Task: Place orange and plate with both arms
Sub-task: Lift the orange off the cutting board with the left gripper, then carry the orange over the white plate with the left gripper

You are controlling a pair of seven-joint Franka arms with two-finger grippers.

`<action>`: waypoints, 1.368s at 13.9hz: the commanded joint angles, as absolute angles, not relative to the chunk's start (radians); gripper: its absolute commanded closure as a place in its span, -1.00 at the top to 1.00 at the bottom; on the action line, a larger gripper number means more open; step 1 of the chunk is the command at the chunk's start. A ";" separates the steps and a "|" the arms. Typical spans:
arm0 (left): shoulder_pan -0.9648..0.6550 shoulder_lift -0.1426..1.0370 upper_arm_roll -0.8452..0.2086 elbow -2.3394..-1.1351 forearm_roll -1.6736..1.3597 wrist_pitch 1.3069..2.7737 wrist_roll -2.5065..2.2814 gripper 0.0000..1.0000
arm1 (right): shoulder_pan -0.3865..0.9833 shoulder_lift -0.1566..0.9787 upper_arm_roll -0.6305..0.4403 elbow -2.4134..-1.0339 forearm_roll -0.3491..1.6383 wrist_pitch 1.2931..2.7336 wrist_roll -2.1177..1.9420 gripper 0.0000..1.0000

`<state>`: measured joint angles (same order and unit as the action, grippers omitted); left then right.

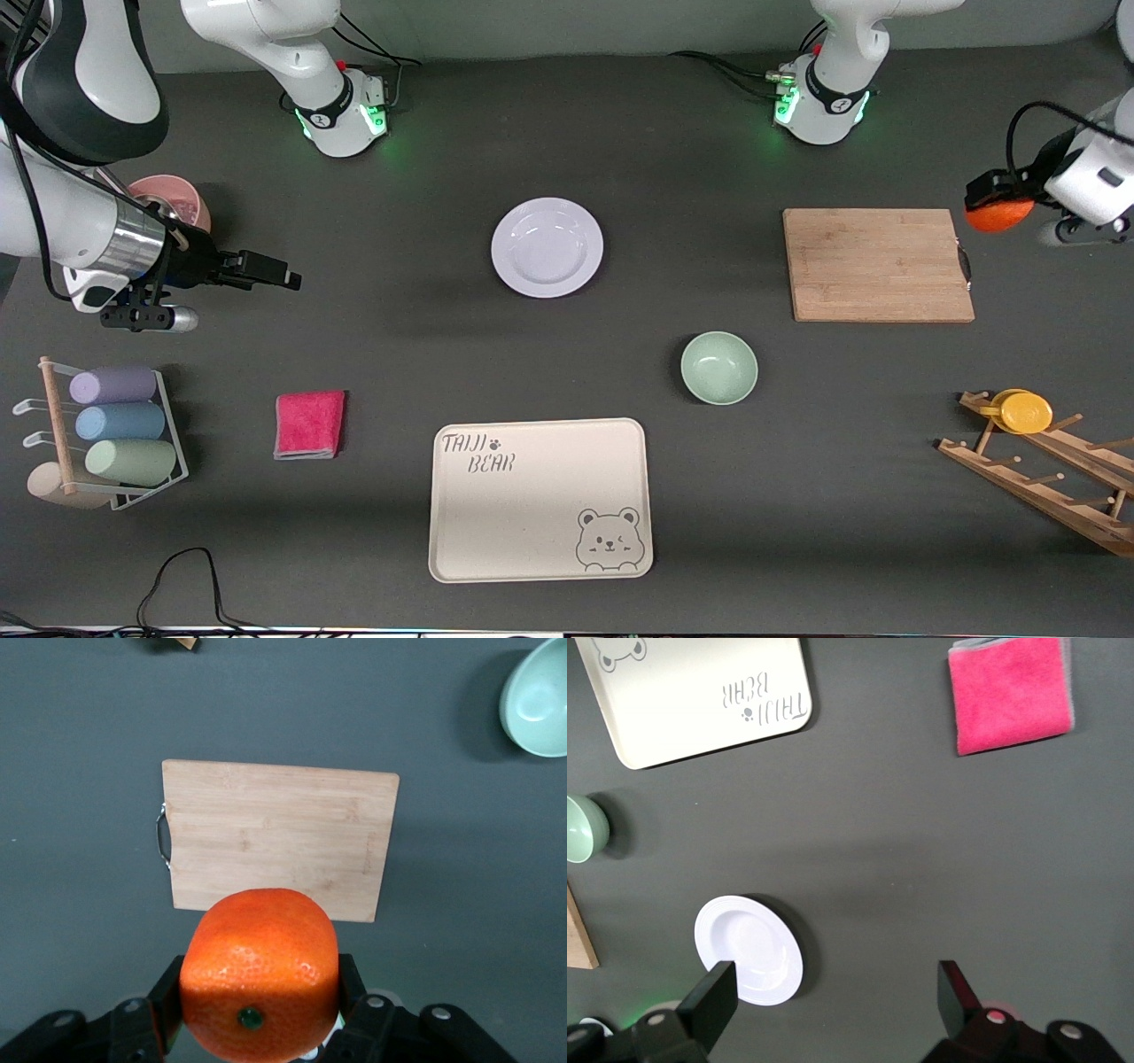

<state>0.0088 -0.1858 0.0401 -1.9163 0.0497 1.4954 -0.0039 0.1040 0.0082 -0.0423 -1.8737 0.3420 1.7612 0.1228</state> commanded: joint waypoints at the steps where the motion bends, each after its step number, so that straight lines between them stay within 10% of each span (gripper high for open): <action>1: 0.000 -0.164 0.012 -1.839 0.031 1.427 -0.011 -1.00 | 0.114 0.005 -0.046 -1.879 0.368 1.764 0.114 1.00; 13: -0.052 -0.005 -0.556 -1.850 -0.172 1.713 -0.792 -1.00 | 0.190 0.104 -0.046 -1.890 0.503 1.848 0.101 1.00; 19: -0.313 0.231 -0.595 -1.856 -0.115 2.058 -1.179 -1.00 | 0.204 0.135 -0.055 -1.957 0.670 1.859 -0.038 1.00</action>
